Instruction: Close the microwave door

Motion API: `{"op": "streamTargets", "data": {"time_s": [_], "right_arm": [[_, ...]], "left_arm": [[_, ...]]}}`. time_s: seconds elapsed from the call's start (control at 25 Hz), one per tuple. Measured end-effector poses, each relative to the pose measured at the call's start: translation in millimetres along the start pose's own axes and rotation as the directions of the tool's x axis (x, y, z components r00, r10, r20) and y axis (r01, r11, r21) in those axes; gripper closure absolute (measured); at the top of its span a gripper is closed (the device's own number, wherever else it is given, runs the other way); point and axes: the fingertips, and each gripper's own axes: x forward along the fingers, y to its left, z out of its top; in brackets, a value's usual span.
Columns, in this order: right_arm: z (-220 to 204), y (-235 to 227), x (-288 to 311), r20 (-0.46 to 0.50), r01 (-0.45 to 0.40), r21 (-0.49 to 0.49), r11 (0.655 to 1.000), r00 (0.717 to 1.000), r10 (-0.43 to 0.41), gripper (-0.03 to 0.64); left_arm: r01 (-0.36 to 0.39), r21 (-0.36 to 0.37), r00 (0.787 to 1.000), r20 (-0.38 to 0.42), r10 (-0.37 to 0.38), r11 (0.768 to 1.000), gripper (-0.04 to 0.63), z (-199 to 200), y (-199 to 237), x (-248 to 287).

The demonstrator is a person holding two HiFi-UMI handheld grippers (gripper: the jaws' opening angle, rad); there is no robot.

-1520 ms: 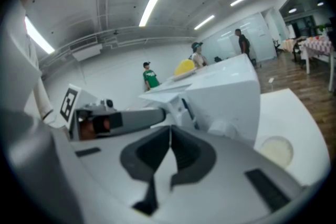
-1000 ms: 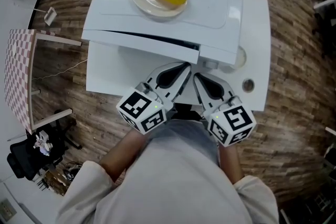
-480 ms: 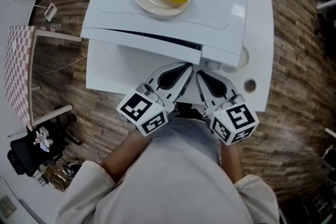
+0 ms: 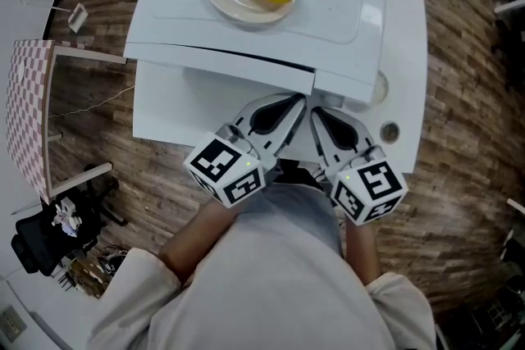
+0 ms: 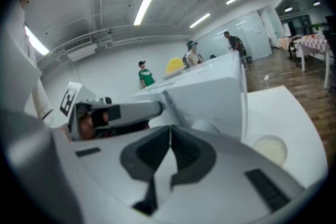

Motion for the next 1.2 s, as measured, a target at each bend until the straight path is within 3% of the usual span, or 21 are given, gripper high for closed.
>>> {"op": "streamTargets", "data": {"time_s": [0.32, 0.52, 0.8, 1.0, 1.2], "right_arm": [[-0.7, 0.4, -8.2, 0.009, 0.017, 0.000, 1.000, 1.000, -0.017, 0.593], [1.4, -0.4, -17.8, 0.021, 0.033, -0.006, 0.999, 0.999, -0.033, 0.594], [14.9, 3.7, -32.6, 0.073, 0.025, -0.070, 0.997, 0.997, -0.020, 0.594], [19.6, 7.1, -45.2, 0.108, 0.089, -0.148, 0.985, 0.991, -0.074, 0.594], [20.8, 13.7, -66.3, 0.135, 0.102, -0.154, 0.983, 0.987, -0.082, 0.594]], "left_arm": [[0.022, -0.010, 1.000, 0.012, -0.022, 1.000, 0.577, 4.4, 3.9, 10.6], [0.012, -0.057, 1.000, 0.019, -0.011, 0.998, 0.577, 2.6, 6.3, 7.0], [0.031, -0.064, 0.999, 0.014, -0.030, 0.997, 0.577, -3.4, -6.6, -3.9], [0.027, 0.004, 0.999, -0.029, -0.027, 1.000, 0.577, -16.4, -19.2, -18.6], [0.046, -0.005, 0.999, -0.022, -0.046, 0.999, 0.577, -18.7, -36.6, -32.4]]}}
